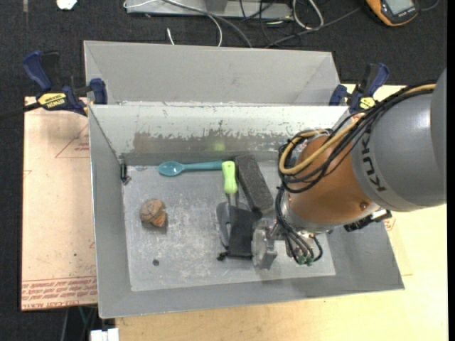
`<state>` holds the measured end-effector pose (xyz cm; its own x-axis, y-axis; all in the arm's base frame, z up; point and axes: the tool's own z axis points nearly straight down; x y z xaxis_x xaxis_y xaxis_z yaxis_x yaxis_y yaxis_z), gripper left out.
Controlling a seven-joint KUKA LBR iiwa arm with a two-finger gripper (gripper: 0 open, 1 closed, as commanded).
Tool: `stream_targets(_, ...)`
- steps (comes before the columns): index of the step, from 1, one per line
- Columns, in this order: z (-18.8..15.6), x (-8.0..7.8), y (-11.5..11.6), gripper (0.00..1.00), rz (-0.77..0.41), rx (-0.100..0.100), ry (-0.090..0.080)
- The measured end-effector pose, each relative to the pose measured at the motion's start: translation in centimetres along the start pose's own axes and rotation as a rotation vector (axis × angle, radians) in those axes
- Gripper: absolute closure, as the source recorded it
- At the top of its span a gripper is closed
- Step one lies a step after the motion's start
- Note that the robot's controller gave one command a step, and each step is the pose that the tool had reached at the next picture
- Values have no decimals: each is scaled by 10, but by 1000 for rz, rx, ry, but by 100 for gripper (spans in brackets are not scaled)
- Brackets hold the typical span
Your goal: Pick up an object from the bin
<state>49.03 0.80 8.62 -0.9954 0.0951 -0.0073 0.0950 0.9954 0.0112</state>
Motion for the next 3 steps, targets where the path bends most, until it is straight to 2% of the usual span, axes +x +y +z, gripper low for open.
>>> stream_targets(1,0,-4,2,100,10,0,-1)
stream_targets(2,1,-20,15,100,-12,-1,0)
stream_targets(3,17,-48,36,0,69,-1,0)
